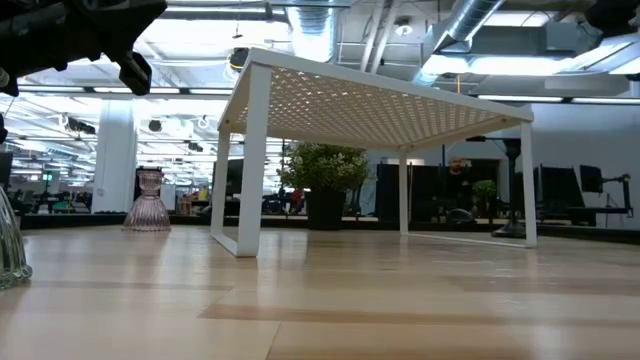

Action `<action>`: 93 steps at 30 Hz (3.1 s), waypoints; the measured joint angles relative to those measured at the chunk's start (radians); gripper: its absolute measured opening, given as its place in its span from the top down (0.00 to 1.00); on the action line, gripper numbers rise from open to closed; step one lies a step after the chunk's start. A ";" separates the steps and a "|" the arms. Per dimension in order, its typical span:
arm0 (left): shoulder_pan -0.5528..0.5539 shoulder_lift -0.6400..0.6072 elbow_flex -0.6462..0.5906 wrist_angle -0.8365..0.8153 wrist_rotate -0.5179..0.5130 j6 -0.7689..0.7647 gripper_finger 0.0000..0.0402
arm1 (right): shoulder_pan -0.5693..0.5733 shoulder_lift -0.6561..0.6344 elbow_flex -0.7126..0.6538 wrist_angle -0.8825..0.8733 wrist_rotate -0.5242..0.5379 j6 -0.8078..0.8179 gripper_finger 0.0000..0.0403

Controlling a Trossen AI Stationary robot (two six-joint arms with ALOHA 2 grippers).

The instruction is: Pick & Place candle stick holders

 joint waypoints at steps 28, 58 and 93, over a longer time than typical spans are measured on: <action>0.000 0.000 0.000 0.029 -0.015 -0.029 0.98 | 0.000 0.000 0.000 0.000 0.000 0.000 0.02; 0.000 0.000 0.000 0.427 -0.298 -0.056 0.98 | 0.001 0.000 0.143 -0.523 0.291 -0.287 0.02; 0.000 0.000 0.000 0.449 -0.424 -0.053 0.98 | 0.000 0.581 1.287 -2.354 0.515 -0.094 0.03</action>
